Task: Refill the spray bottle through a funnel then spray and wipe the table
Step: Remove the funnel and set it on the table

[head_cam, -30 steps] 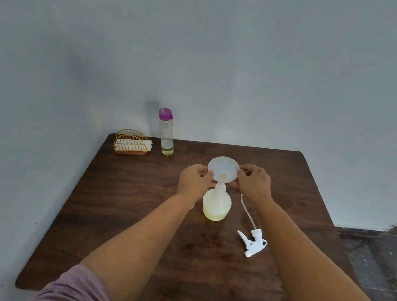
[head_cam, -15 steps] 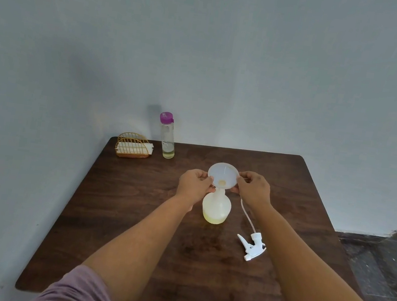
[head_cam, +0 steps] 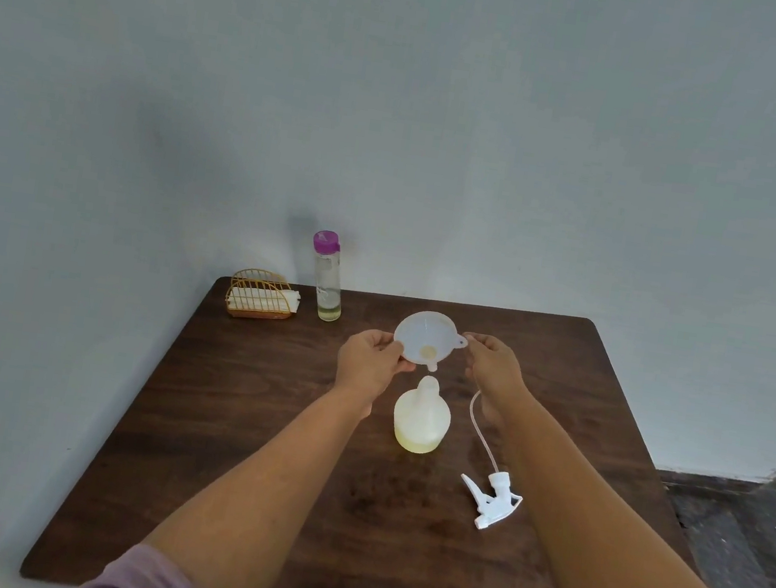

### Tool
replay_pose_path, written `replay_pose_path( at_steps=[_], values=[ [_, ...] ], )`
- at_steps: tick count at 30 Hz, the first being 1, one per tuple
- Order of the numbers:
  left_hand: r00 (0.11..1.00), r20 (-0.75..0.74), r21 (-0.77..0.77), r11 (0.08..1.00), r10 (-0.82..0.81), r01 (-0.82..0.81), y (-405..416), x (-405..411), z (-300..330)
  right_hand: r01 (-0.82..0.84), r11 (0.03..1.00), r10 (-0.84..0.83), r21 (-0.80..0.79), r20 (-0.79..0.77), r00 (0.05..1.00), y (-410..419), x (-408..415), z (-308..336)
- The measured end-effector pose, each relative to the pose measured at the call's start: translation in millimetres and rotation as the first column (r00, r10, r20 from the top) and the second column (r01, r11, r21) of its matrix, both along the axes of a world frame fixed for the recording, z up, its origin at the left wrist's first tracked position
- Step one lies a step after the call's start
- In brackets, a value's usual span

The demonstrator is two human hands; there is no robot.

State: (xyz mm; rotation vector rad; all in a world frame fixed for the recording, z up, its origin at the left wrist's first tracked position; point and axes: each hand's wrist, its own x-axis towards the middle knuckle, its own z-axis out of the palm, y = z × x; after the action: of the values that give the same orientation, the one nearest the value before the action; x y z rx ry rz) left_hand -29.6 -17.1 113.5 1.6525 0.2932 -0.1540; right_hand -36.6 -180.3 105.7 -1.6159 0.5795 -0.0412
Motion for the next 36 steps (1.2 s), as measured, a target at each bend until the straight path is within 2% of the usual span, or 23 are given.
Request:
replay_pose_path(
  at_steps=[2,4,8,11,15,17,18,20,21,23,25,28,32,36],
  values=[
    [0.999,-0.033,-0.078,0.997,0.018,-0.021,2,5,3,-0.038,0.996,0.04,0.08,-0.022,0.999,4,8,3],
    [0.995,-0.088,-0.188,0.981,0.038,-0.054,6,11,7,-0.067,0.971,0.077,0.228,-0.035,0.996,10,16,10],
    [0.979,-0.205,-0.381,0.92,0.018,-0.096,19,32,14,-0.118,0.843,0.148,0.525,-0.015,0.989,20,37,16],
    [0.962,-0.272,-0.482,0.864,0.01,-0.145,29,54,16,-0.105,0.79,0.136,0.604,-0.005,0.991,25,57,15],
    [0.952,-0.306,-0.511,0.839,0.026,-0.187,38,87,10,-0.101,0.805,0.092,0.585,0.045,0.995,32,89,12],
    [0.95,-0.3,-0.434,0.874,0.091,-0.221,42,107,0,-0.077,0.845,0.049,0.528,0.068,0.997,35,109,7],
    [0.957,-0.257,-0.316,0.924,0.134,-0.214,45,118,-9,-0.066,0.883,0.036,0.464,0.072,0.997,37,119,5],
    [0.982,-0.127,-0.061,0.987,0.141,-0.149,55,138,-25,-0.032,0.986,0.024,0.165,0.052,0.998,40,143,-6],
    [0.989,-0.092,0.004,0.993,0.119,-0.119,59,146,-31,-0.027,0.999,0.028,-0.025,0.032,0.999,41,155,-11],
    [0.995,-0.078,0.099,0.994,0.06,-0.052,65,158,-40,-0.06,0.945,0.067,-0.323,0.011,0.998,47,174,-18],
    [0.997,-0.083,0.19,0.982,0.003,0.013,70,166,-51,-0.115,0.871,0.134,-0.478,0.007,0.991,54,193,-28],
    [0.995,-0.076,0.27,0.959,-0.066,0.085,74,172,-68,-0.196,0.76,0.218,-0.62,-0.041,0.975,62,220,-48],
    [0.992,-0.078,0.327,0.937,-0.102,0.122,76,182,-80,-0.294,0.635,0.307,-0.714,-0.116,0.945,72,251,-71],
    [0.987,-0.058,0.361,0.918,-0.152,0.162,78,190,-89,-0.353,0.601,0.294,-0.718,-0.212,0.932,78,269,-84]
  ],
)
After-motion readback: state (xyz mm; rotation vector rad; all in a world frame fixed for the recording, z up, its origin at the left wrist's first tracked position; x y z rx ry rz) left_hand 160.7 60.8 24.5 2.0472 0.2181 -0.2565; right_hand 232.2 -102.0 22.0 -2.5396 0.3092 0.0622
